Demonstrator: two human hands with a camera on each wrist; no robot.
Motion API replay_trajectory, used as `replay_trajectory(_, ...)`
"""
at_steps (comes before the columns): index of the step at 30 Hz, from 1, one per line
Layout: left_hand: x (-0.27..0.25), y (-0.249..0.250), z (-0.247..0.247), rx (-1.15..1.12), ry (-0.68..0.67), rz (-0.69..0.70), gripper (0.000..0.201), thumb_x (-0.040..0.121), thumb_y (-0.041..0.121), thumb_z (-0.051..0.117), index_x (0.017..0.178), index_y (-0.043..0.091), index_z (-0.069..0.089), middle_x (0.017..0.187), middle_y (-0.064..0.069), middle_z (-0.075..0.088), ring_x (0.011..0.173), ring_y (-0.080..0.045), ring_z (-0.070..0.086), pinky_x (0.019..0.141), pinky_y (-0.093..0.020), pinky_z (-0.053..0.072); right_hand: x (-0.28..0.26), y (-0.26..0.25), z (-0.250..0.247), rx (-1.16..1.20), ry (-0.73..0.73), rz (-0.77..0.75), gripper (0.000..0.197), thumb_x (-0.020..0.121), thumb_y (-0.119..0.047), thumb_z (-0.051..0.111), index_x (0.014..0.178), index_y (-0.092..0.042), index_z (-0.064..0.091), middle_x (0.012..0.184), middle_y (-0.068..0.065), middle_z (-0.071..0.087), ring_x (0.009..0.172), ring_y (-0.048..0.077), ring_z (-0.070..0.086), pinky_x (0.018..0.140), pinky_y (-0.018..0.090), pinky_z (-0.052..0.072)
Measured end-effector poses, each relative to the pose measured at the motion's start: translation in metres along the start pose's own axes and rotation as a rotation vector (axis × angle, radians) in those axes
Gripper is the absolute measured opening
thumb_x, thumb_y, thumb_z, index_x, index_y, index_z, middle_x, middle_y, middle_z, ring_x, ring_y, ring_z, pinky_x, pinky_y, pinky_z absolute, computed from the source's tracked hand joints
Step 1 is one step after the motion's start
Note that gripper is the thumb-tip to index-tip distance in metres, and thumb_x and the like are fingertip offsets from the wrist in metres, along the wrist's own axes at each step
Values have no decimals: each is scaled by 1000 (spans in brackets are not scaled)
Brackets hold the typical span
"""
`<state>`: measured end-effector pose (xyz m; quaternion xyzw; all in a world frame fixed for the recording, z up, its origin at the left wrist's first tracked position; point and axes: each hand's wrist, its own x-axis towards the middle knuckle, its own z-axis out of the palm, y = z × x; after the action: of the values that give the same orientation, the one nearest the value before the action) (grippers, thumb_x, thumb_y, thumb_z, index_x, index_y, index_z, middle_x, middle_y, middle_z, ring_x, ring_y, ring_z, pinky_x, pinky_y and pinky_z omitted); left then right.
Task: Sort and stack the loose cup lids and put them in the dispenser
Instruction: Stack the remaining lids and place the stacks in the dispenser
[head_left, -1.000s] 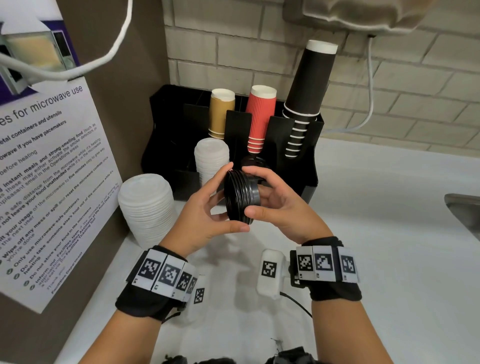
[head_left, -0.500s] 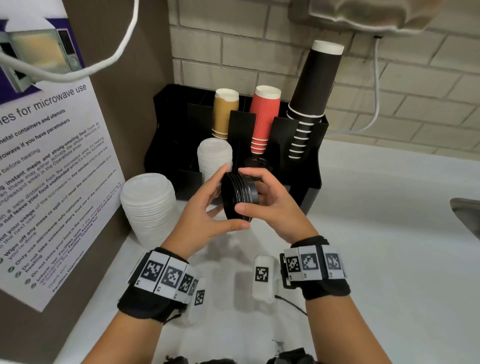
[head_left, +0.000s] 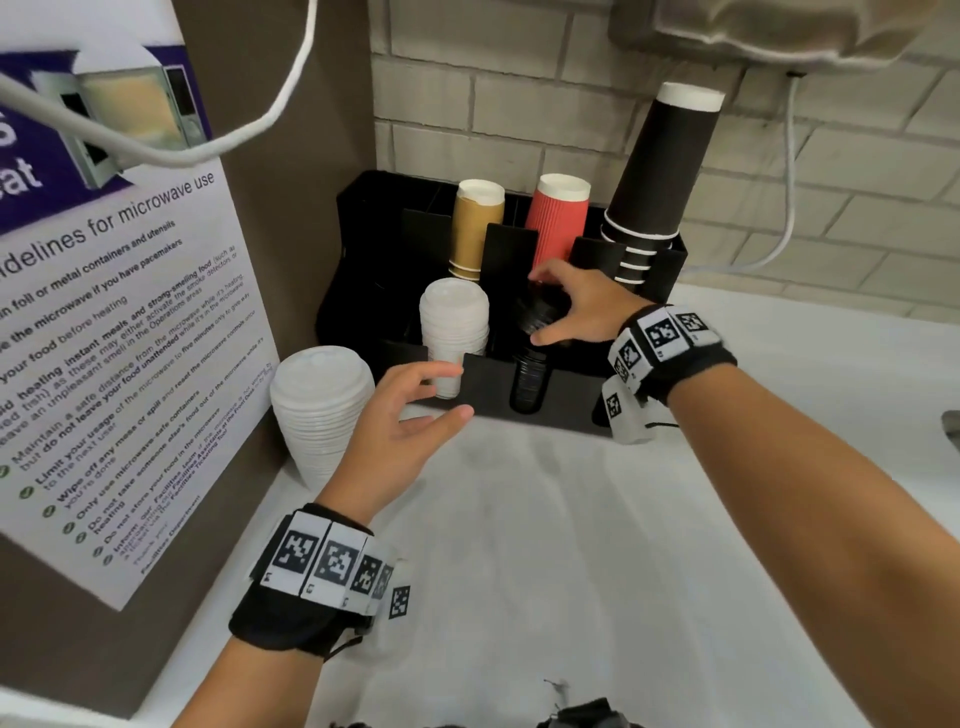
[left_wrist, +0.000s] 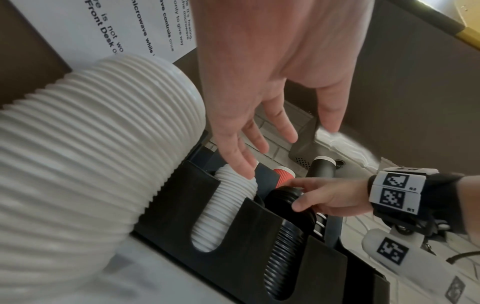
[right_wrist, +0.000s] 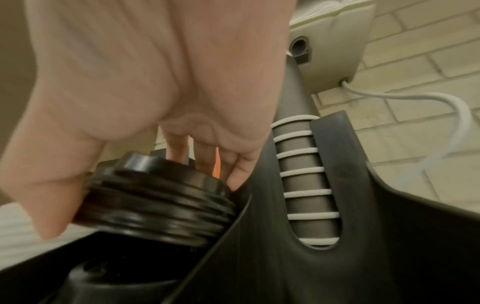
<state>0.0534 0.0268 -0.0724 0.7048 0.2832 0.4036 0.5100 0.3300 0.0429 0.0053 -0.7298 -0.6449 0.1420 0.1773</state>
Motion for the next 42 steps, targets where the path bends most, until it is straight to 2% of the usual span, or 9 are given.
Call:
replay_trajectory(3,-1,-1,1,7,-15,0,34,85,19,71,108,43,61,123,12,53,109,7,53,88,-20,47,1,-3,4,-65,-69,10,77,73,-25,80,138,-21,40,125,8,56,105,19,54,89,27,43)
replay_trajectory(8,-2,1,4,14,-32,0,34,86,19,71,105,45,60,121,14,53,108,8,53,86,-20,47,-1,-3,20,-125,-114,83,81,73,-25,78,142,-25,34,135,14,45,119,30,49,102,43,44)
replay_trajectory(15,0,1,4,16,-43,-6,33,86,20,71,106,45,61,120,16,53,109,7,53,88,-21,46,-14,-12,37,-416,-96,48,97,77,-37,74,152,-21,14,154,11,24,138,37,25,109,50,27)
replay_trajectory(23,2,2,10,22,-61,3,33,87,20,70,106,45,60,121,14,53,111,2,53,87,-20,47,-27,-25,76,-692,-60,159,75,100,-28,42,151,-4,-8,158,23,-5,146,41,4,120,46,12)
replay_trajectory(29,7,20,11,107,-86,58,33,86,18,71,106,41,60,119,13,52,112,-4,53,90,-17,47,-19,-31,82,-685,-120,254,80,97,-20,45,150,-7,-13,159,20,-12,146,39,-3,120,46,7)
replay_trajectory(33,21,41,-9,427,-37,164,36,83,24,73,118,26,62,120,5,52,112,-7,49,90,-10,37,-17,-34,81,-625,-94,240,86,93,-19,53,151,-8,-9,159,18,-6,147,37,-1,121,44,8)
replay_trajectory(37,28,49,-29,944,18,-66,61,87,40,65,141,22,43,140,-13,44,129,-36,36,101,-45,35,-22,-32,65,-443,-82,190,93,87,-25,63,152,-8,-2,156,16,5,145,34,5,120,43,8)
replay_trajectory(40,28,41,-38,1102,-117,-315,76,90,45,60,151,18,23,154,-22,23,142,-41,16,113,-49,23,-30,-38,52,-296,53,126,92,86,-24,64,153,-9,1,156,17,7,144,35,6,119,45,13)
replay_trajectory(42,29,35,-42,1130,-164,-401,83,91,45,60,153,14,13,155,-27,14,144,-43,10,116,-49,17,-38,-49,55,-151,263,-28,79,83,-17,64,149,-7,21,146,18,27,135,36,24,111,46,28)
